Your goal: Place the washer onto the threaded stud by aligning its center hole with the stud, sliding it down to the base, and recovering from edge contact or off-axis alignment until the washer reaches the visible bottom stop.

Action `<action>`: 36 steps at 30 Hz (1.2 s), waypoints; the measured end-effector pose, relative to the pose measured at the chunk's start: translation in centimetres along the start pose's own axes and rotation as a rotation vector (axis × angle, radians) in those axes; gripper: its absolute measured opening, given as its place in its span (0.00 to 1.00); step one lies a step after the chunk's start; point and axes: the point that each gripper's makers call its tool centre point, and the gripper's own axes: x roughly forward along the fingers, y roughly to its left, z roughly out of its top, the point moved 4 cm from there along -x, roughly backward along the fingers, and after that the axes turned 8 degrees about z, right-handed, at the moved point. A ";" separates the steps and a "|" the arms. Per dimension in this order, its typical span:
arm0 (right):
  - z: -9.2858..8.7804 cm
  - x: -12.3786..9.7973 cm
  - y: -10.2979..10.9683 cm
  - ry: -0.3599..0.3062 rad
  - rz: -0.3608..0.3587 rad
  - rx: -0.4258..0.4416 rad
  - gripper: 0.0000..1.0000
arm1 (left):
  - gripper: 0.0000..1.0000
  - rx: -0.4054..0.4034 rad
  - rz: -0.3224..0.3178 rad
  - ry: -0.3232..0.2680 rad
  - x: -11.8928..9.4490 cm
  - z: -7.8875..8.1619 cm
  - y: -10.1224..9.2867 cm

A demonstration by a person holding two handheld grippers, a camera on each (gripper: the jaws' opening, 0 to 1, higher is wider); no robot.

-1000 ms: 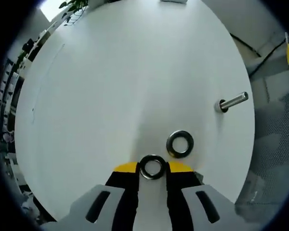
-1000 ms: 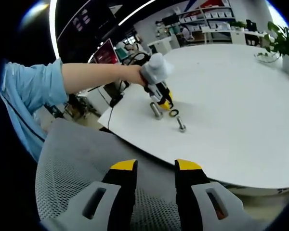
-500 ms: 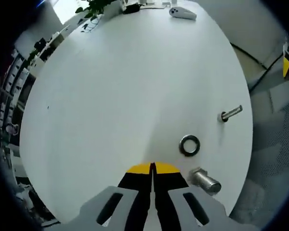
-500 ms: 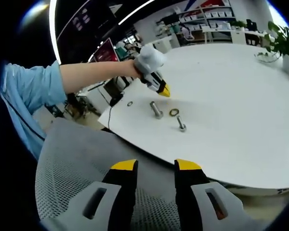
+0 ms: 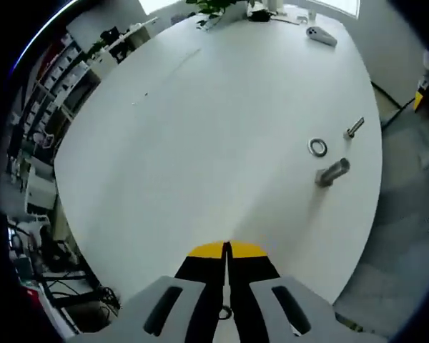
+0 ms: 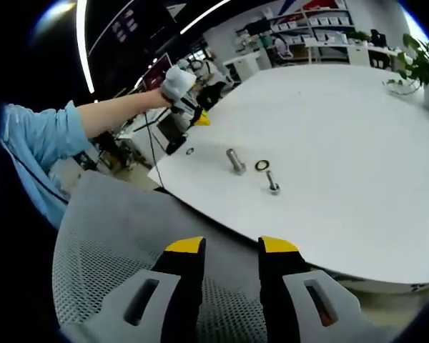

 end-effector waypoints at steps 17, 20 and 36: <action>0.0 0.0 -0.1 0.003 -0.007 0.007 0.31 | 0.00 -0.114 0.031 0.188 3.1 -10.8 0.6; -0.1 -0.1 -0.2 0.005 -0.015 0.013 0.31 | 0.00 -0.123 0.028 0.201 3.5 -11.4 0.5; -0.2 0.0 -0.4 0.019 -0.029 0.023 0.31 | 0.00 -0.013 0.028 0.220 5.3 -8.8 -1.9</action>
